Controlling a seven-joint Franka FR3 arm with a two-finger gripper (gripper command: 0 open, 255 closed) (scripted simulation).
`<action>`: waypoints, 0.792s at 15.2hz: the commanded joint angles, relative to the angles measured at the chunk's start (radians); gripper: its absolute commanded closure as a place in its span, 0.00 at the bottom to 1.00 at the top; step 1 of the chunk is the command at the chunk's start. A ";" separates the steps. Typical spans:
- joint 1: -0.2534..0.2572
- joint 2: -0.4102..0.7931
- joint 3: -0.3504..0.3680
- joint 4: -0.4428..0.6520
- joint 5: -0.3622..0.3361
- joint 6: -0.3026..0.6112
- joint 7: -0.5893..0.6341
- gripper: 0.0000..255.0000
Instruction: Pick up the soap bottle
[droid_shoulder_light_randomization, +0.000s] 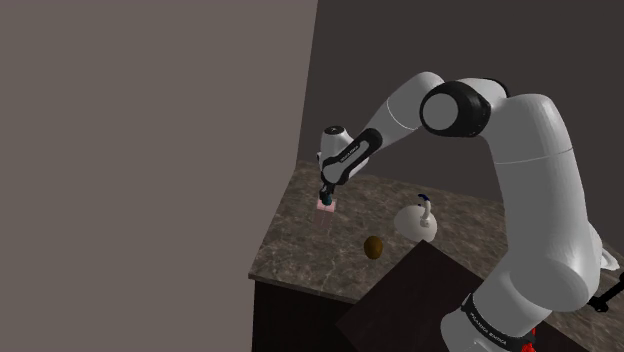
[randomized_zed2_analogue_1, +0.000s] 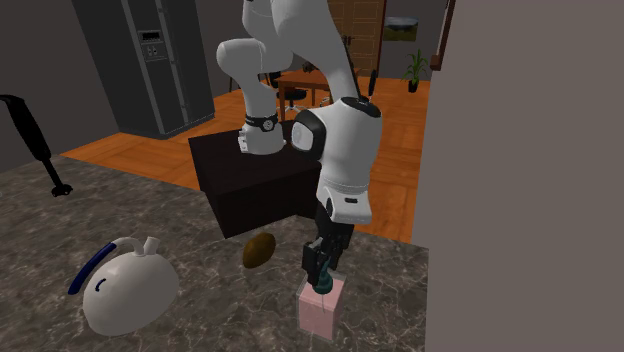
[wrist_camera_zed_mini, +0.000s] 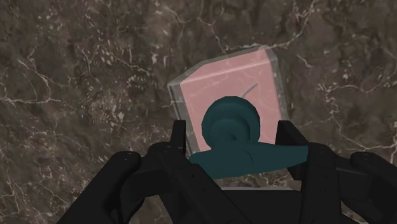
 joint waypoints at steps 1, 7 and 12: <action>0.000 0.003 0.001 0.000 0.000 0.001 0.000 1.00; 0.000 0.001 0.001 -0.001 0.000 -0.001 -0.001 1.00; -0.001 -0.044 0.004 -0.014 0.004 -0.032 -0.010 1.00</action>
